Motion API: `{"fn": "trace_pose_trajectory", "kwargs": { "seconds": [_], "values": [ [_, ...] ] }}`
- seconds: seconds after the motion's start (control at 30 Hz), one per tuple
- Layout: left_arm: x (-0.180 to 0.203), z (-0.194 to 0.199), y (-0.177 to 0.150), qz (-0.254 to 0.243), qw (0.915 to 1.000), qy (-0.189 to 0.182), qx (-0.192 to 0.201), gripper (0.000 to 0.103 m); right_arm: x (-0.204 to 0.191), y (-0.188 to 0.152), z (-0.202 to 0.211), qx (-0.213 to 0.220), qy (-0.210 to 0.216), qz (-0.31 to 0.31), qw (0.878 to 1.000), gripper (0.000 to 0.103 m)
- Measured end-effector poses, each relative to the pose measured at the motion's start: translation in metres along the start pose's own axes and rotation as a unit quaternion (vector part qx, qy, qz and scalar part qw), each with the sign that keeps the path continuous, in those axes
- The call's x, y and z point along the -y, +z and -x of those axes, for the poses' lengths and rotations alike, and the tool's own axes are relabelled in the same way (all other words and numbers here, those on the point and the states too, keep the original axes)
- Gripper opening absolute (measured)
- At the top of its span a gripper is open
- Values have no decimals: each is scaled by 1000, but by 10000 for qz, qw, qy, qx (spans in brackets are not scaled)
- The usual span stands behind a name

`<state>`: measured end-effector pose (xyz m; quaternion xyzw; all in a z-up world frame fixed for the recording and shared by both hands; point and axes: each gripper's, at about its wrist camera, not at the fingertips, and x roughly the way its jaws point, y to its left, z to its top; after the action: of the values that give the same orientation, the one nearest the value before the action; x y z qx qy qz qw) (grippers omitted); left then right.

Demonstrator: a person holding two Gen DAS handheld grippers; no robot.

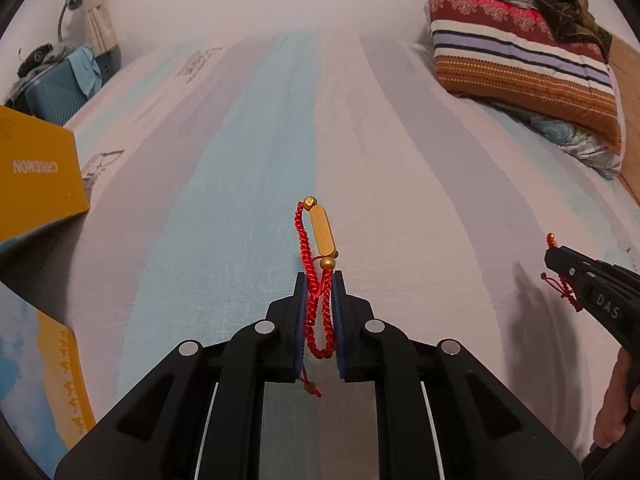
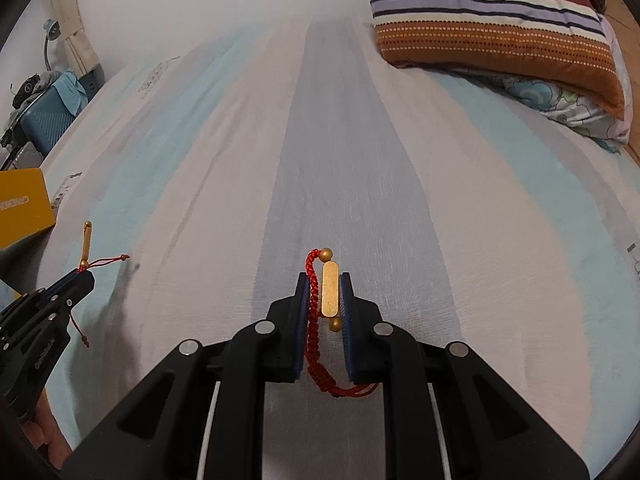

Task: Organize jewelry
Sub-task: 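Lift and carry both red string bracelets over the box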

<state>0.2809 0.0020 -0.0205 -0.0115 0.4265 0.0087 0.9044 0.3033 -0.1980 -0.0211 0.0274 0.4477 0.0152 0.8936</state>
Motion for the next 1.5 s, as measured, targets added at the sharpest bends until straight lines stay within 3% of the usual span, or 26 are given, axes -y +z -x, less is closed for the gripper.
{"fn": "trace_pose_trajectory", "kwargs": {
  "seconds": [0.57, 0.83, 1.27, 1.5],
  "values": [
    [2, 42, -6, 12, 9996, -122, 274, 11, -17, -12, 50, 579, -277, 99, 9979, 14],
    [-6, 95, -14, 10, 9989, -124, 445, 11, -38, -26, 97, 664, -134, 251, 9974, 14],
    [-57, 187, -45, 209, 9979, 33, 620, 11, -122, -59, 181, 849, 366, 685, 9934, 14],
    [-124, 231, -66, 521, 9950, 449, 722, 11, -191, -77, 211, 955, 713, 1029, 9875, 14]
  ]
}}
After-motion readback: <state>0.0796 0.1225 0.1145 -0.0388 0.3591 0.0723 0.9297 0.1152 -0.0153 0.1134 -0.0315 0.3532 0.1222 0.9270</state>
